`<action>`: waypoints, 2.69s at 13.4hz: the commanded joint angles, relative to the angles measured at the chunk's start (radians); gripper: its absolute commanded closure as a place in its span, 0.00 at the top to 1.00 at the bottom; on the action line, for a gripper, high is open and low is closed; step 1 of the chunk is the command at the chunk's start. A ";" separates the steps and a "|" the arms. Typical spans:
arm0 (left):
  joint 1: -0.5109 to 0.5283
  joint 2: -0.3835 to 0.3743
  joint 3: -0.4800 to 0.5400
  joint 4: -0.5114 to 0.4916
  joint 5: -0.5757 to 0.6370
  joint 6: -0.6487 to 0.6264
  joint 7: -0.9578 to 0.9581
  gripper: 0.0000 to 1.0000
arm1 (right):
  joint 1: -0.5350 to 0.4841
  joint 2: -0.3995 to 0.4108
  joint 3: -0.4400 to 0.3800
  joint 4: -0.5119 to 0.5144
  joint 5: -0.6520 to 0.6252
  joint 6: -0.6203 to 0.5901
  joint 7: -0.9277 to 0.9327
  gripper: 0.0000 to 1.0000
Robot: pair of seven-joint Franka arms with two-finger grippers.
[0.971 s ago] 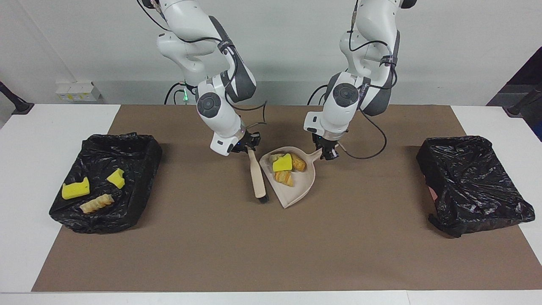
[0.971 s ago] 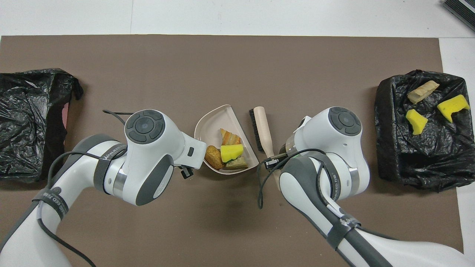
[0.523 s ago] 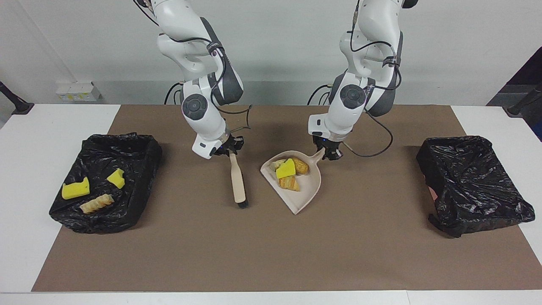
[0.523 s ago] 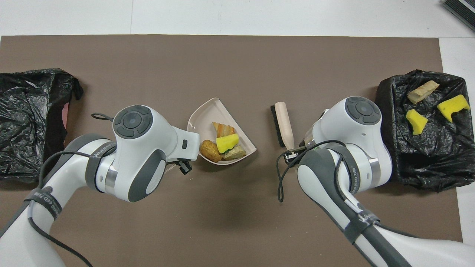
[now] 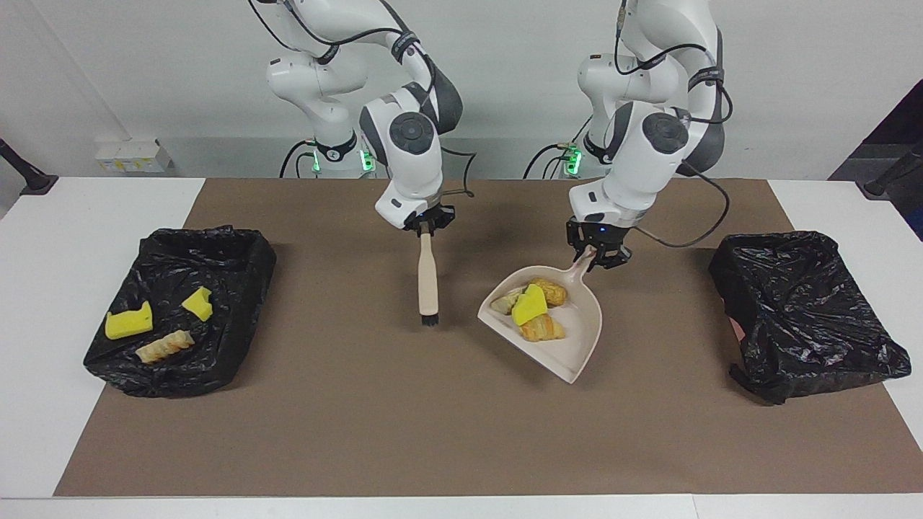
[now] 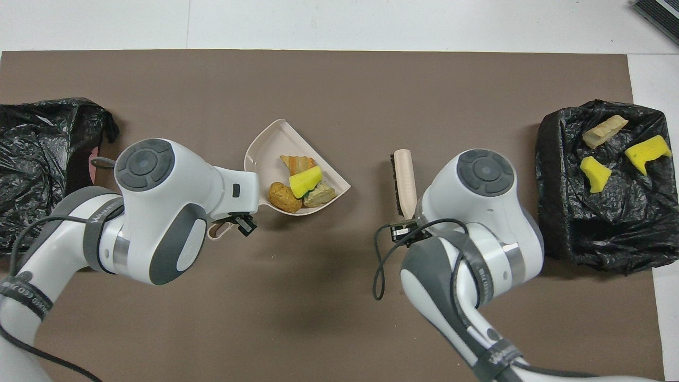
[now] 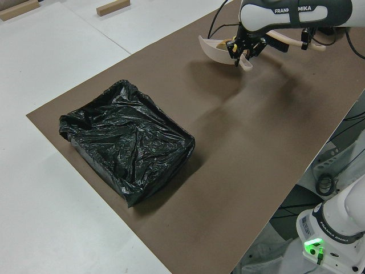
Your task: Sweep and dump trash in bin
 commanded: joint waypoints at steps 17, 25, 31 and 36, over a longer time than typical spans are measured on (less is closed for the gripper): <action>0.772 0.050 0.012 0.335 0.281 -0.177 0.771 0.00 | 0.215 0.067 -0.004 0.072 0.016 -0.004 0.292 1.00; 0.694 0.095 0.004 0.393 0.841 -0.159 0.865 0.00 | -0.031 -0.013 -0.024 0.281 -0.016 -0.330 -0.160 1.00; 0.595 0.101 0.001 0.413 1.131 -0.166 0.870 0.00 | -0.285 -0.117 -0.055 0.291 -0.025 -0.324 -0.453 1.00; 0.582 0.122 -0.002 0.487 0.909 -0.180 0.871 0.00 | -0.350 -0.136 -0.165 0.307 -0.054 -0.358 -0.631 1.00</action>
